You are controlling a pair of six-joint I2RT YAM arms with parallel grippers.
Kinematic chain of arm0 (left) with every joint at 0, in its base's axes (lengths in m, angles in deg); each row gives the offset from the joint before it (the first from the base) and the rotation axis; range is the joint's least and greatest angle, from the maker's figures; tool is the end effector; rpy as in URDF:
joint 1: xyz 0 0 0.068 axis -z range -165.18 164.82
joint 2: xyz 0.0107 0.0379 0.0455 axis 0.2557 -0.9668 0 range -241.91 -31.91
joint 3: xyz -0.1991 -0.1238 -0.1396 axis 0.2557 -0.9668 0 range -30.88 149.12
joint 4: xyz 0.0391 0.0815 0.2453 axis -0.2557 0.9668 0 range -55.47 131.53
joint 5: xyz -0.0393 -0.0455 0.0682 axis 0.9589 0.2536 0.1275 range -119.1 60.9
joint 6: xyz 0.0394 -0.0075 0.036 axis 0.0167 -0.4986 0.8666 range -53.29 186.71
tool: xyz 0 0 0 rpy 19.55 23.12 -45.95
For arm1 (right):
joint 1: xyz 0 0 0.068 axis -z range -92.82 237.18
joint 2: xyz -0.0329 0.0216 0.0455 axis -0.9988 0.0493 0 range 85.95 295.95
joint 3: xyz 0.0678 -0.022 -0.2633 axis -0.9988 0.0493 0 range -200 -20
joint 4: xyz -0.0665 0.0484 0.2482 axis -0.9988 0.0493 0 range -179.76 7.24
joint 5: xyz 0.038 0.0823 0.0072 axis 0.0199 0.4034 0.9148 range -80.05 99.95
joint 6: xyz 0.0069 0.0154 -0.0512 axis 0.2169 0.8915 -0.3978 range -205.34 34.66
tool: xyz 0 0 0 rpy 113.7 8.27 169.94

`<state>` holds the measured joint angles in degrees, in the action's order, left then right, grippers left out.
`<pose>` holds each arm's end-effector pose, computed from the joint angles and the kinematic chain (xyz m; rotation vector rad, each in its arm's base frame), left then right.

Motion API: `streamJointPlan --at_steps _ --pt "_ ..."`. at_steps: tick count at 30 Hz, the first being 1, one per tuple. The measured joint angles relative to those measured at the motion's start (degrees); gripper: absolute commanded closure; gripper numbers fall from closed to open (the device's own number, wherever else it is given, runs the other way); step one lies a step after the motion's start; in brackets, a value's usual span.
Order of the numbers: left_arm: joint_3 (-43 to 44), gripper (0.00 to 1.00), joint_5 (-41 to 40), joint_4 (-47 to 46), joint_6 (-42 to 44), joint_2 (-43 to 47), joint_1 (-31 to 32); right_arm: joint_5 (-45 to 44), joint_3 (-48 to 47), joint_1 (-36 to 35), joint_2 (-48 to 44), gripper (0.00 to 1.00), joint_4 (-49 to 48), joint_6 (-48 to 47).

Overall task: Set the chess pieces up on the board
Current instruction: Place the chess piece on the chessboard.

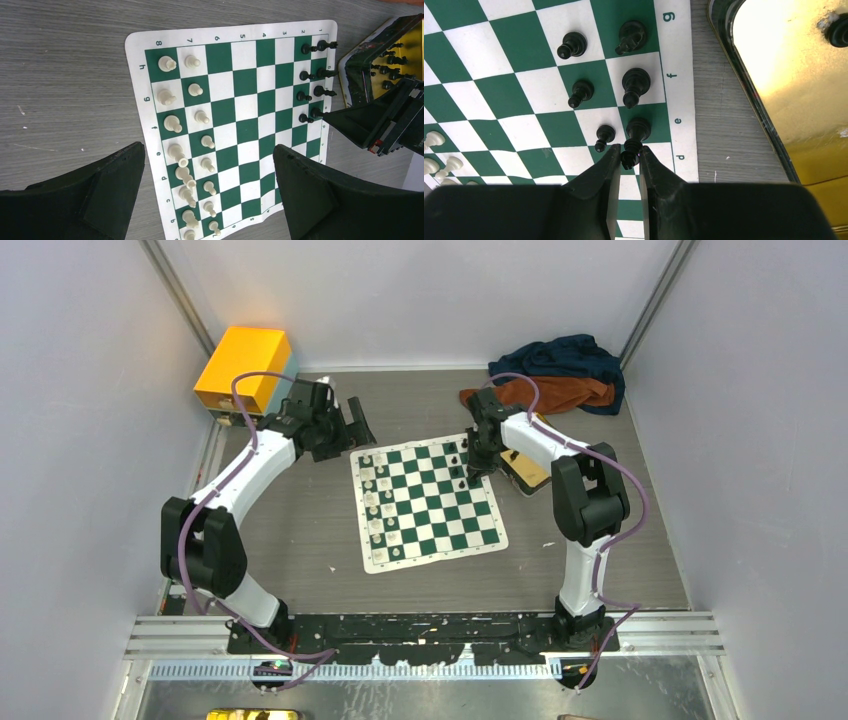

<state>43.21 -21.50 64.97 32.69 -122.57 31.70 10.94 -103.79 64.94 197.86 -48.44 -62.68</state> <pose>0.3331 -0.1061 0.2853 -0.3028 2.4421 -0.5638 0.3712 0.1525 0.1932 0.0060 2.8086 0.2170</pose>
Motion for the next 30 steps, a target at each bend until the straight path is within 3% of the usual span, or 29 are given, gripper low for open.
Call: streamJointPlan --at_steps 24,30 --pt "0.9 0.00 0.0 0.0 0.0 -0.2 0.0 0.0 0.0 0.0 0.0 0.69 0.0 0.0" --pt "0.9 0.00 0.0 0.0 0.0 -0.3 0.0 0.0 0.0 0.0 0.0 0.80 0.1 0.0"
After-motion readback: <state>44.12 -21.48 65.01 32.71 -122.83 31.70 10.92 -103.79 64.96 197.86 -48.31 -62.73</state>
